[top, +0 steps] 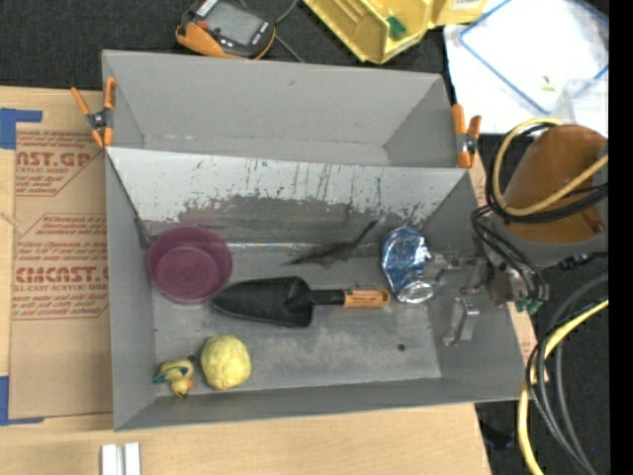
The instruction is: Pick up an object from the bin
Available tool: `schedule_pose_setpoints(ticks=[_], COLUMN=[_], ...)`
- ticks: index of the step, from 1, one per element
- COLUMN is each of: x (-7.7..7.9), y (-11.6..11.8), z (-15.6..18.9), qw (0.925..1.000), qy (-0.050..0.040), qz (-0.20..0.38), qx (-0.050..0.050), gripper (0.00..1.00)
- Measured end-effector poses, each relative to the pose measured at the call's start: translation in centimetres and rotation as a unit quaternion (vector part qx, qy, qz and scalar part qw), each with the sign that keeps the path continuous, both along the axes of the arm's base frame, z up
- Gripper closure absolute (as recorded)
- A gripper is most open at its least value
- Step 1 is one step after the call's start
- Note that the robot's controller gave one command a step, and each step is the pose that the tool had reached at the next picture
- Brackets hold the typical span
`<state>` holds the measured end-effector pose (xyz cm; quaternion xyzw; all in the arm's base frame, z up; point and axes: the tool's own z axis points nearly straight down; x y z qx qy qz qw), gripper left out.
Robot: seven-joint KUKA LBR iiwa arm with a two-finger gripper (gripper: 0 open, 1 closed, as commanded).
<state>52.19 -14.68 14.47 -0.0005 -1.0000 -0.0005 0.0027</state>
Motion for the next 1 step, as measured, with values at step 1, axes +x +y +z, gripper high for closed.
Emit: schedule_pose_setpoints(ticks=[1], x=[0.21], y=[0.05], z=[0.31], qw=[1.0000], qy=[-0.0034], qz=[0.001], qx=[-0.001], gripper=[0.00])
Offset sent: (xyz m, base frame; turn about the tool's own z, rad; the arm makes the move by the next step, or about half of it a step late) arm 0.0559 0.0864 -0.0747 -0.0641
